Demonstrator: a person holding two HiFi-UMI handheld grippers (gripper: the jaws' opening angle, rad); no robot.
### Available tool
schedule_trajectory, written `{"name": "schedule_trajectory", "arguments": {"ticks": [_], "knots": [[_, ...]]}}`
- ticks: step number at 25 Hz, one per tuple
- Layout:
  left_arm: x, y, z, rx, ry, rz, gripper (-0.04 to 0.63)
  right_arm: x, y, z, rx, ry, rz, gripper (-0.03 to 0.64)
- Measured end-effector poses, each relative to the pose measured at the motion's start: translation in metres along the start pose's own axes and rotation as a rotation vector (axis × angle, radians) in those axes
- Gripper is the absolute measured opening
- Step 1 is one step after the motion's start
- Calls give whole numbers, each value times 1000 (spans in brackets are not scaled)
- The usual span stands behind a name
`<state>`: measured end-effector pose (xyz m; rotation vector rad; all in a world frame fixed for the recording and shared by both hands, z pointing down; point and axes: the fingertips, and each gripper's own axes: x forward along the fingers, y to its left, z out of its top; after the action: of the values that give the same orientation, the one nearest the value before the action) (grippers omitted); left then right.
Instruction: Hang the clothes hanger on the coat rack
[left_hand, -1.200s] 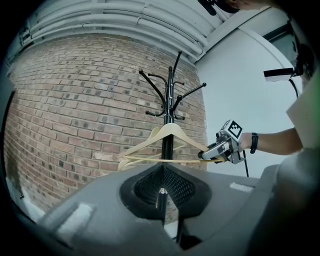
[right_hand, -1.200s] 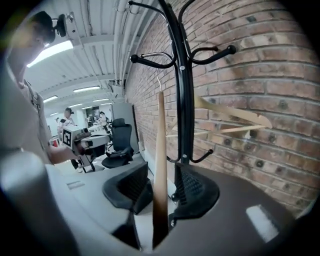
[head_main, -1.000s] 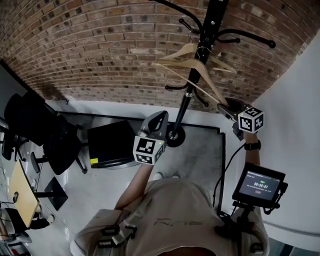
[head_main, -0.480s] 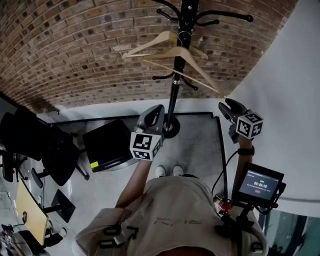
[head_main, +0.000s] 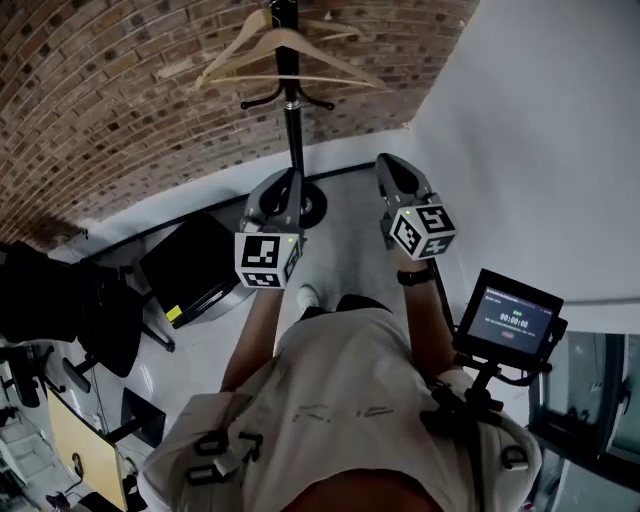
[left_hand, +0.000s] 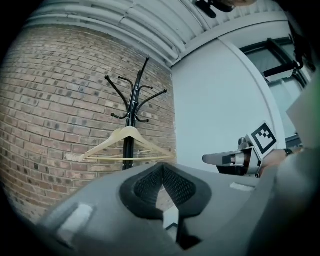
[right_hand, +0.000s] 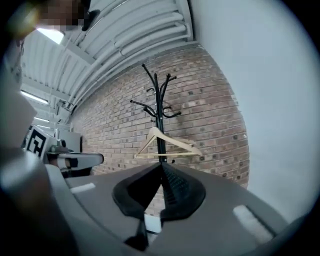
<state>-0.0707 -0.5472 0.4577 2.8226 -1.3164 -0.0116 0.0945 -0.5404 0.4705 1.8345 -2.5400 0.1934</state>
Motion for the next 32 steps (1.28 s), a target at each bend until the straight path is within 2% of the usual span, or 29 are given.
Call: {"name": "schedule_trajectory", "arguments": {"ticks": [2,5,10,13,15,17,19,23,25,28,30,32], "knots": [[2,-9,-1,3,1,6,0,-2,-2,-7,-7,7,-29,-2],[-17,-54,13,22,-10,5,0,-45,1,2,-21,-1,-38,-2],[-47,-127,5,39,1,33,0,-121,9,1,-38,-1,10,-2],[-76,-199,-1,-10,-29,20,0,-187,10,-12,-52,33,55,0],[-120,-262,-2,-58,-41,19,-2,-256,19,-19,-42,67,73,-1],[-164,-317,-7,-83,-20,23,-2,-320,31,-23,-26,94,78,-1],[-194,-349,-14,-97,13,19,-2,-357,46,-26,-19,112,90,-2],[-199,-362,-26,-74,53,47,0,-369,60,-40,-23,117,162,-1],[-190,-360,-27,-67,63,41,0,-366,60,-40,-11,86,161,-2],[-200,-365,-14,-55,46,-15,0,-377,84,-18,4,-9,109,-2],[-209,-364,3,-30,28,-38,0,-379,109,2,-17,-63,120,-2],[-215,-357,20,-7,3,-29,0,-376,123,15,-38,-84,136,-2]]}}
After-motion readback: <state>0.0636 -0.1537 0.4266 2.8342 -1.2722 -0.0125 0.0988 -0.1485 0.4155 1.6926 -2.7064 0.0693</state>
